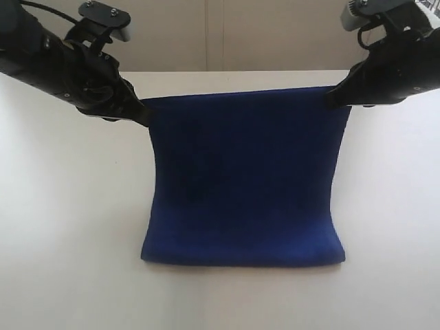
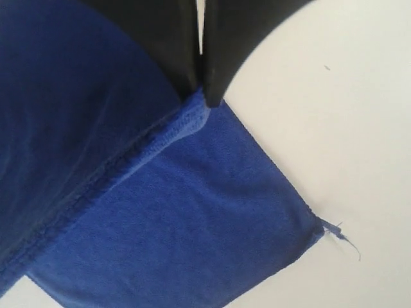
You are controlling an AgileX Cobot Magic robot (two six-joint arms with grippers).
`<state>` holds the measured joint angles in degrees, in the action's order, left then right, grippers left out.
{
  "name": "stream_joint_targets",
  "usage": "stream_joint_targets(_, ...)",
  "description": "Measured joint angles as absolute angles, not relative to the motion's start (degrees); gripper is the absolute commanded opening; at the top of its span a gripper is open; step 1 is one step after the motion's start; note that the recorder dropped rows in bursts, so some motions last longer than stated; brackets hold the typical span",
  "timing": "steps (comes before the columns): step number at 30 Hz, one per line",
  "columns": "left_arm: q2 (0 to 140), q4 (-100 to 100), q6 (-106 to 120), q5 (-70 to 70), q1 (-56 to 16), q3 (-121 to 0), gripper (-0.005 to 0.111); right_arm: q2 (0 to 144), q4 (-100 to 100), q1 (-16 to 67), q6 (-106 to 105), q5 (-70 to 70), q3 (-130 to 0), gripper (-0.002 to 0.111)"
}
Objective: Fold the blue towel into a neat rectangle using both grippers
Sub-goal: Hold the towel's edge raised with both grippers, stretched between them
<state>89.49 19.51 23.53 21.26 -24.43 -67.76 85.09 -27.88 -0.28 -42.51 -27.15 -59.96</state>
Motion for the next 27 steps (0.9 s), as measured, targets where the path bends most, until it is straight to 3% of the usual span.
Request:
stream_joint_targets(13, 97.5, 19.62, 21.12, 14.11, -22.22, -68.52, 0.0, 97.45, -30.7, 0.03, -42.05, -24.19, -66.0, 0.0)
stream_joint_targets(27, 108.55, 19.78, 21.03, 13.24, -20.83, -78.36, 0.0, 105.96, -32.3, 0.33, -41.81, -20.09, -71.16, 0.0)
